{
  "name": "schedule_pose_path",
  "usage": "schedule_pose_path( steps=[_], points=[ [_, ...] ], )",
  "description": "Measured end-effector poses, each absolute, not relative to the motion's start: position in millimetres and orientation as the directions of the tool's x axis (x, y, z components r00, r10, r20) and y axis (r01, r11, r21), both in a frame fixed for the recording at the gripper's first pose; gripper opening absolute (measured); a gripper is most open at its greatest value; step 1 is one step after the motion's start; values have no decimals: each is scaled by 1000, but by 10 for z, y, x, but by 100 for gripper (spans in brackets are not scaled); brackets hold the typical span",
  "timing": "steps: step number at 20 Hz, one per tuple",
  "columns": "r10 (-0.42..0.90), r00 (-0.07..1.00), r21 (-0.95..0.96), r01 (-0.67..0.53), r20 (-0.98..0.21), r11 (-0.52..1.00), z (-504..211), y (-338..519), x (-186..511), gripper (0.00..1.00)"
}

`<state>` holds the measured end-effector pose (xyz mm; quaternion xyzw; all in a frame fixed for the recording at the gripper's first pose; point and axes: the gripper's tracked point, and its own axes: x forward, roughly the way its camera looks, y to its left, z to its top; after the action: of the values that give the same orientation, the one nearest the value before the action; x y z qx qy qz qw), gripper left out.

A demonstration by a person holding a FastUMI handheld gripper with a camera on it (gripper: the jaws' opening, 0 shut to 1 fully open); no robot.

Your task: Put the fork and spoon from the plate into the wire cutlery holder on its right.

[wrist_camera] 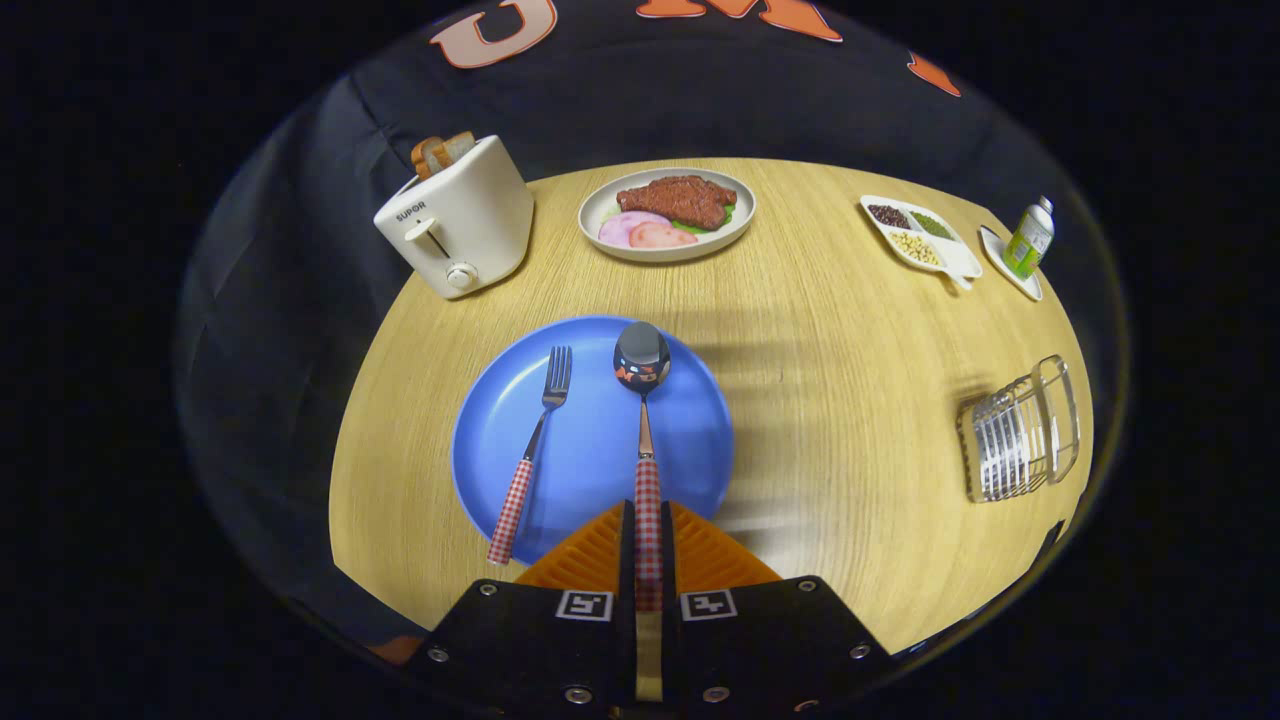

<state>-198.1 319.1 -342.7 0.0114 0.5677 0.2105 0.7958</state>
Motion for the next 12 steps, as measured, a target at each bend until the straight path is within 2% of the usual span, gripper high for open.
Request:
schedule_pose_path(
  steps=[5, 9, 12],
  points=[
    [343, 366, 241, -295, -865, 924, -3045, 2710, -1629, 10],
    [318, 373, 229, -264, -872, 937, -3088, 2390, -1535, 11],
    [301, 424, 208, -251, -854, 945, -3038, 2183, -1449, 9]
  ],
)
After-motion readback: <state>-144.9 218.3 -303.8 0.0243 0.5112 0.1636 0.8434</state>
